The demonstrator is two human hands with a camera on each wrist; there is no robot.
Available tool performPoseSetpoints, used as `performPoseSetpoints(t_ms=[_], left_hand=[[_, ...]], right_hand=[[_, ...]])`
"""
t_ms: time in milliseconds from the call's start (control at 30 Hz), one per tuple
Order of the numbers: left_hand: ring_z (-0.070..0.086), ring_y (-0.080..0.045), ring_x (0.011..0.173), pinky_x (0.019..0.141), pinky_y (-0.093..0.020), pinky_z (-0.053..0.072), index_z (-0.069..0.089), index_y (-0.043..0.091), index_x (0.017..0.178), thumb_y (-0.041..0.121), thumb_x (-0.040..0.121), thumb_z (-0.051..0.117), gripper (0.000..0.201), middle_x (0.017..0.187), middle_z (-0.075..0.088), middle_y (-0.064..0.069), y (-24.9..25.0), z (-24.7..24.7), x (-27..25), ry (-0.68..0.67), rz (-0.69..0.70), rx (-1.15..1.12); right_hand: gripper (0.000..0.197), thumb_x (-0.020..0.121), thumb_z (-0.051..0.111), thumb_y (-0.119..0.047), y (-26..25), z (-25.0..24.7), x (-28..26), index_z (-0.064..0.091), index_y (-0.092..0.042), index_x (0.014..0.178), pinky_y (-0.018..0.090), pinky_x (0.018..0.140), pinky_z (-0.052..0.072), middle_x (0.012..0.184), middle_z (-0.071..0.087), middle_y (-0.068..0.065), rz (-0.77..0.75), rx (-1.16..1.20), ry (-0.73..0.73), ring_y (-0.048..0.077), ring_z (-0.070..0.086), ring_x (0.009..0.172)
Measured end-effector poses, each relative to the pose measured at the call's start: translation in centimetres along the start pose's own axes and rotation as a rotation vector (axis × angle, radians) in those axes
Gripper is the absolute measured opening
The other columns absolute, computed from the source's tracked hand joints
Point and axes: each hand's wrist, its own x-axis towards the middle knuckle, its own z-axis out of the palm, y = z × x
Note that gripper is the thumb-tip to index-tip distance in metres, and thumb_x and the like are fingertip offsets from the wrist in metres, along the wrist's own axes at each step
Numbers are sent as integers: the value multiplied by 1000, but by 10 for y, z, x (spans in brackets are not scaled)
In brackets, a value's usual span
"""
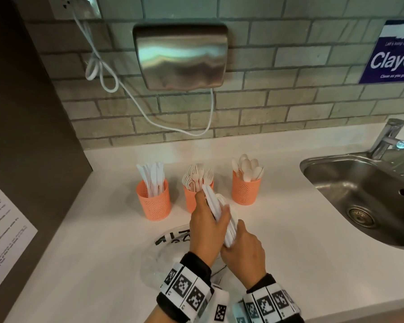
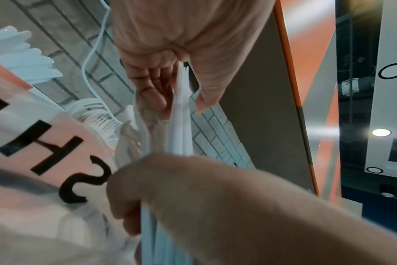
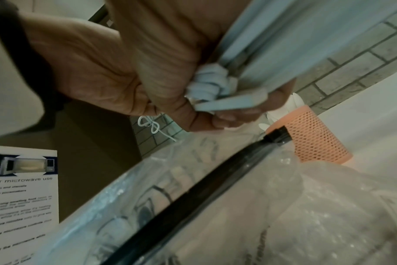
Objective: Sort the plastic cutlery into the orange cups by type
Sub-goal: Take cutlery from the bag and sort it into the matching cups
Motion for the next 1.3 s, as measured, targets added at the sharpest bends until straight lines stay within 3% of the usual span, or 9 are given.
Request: performPoseSetpoints(t_ms=[167,300,467,600,733,933,1033,1133,1300], left_hand=[[61,-18,83,70,-23,47,41,6,127,16,94,46,34,96,62,-4,3,5,-1,25,52,11],[55,-1,73,65,-8,43,45,8,115,11,97,38,20,86,56,1,12,4,11,141,85,-151],[46,-3,49,58,-14,45,43,-2,114,10,100,30,22,63,47,0,16,3,26,197,-39,-431],[41,-7,39,49,-25,50,42,14,113,18,102,27,19,57,36,1,20,-5,32,247,-203,-694],[28,-2,32,31,-14,25,48,17,99,18,99,39,9,51,31,5,20,-30,44,337,-354,-859],[33,-4,34,34,-14,27,55,16,64,17,88,59,24,43,41,11,12,-48,31,88,-240,-391],[56,0,55,53,-10,42,68,12,74,15,86,64,13,65,65,4,10,-41,21,-78,-29,-107],[60,8,68,62,-5,43,70,13,91,15,83,68,10,84,69,4,7,-39,22,-267,59,63],[67,-19,83,75,-29,51,70,10,93,22,80,70,17,90,72,-6,4,-42,31,-428,34,263]], right_hand=[[37,80,59,-28,6,1,4,41,-15,109,27,59,41,93,66,8,-13,68,-32,28,63,84],[28,78,58,-20,13,0,1,40,-14,99,30,58,43,82,59,6,-43,156,-57,26,56,70],[27,79,57,-16,21,-1,1,43,-12,101,23,53,37,72,51,-3,-93,243,-50,20,52,67],[22,81,58,-18,24,0,5,41,-16,96,19,51,36,69,49,-8,-94,278,-73,16,51,66],[29,81,59,-19,23,-2,6,49,-16,108,28,67,46,86,61,1,-25,400,-131,20,58,80],[21,76,62,-17,24,-8,11,49,-18,92,16,51,35,68,50,-8,-30,343,-80,11,50,64],[25,76,62,-19,21,-10,9,52,-13,98,19,50,36,75,56,-2,-76,211,-81,18,53,68],[29,75,60,-23,20,-12,5,51,-14,101,28,60,45,83,63,4,-123,79,-114,24,60,75],[31,78,58,-26,23,-16,-1,49,-15,105,26,60,42,92,66,6,-174,-63,-155,25,63,83]])
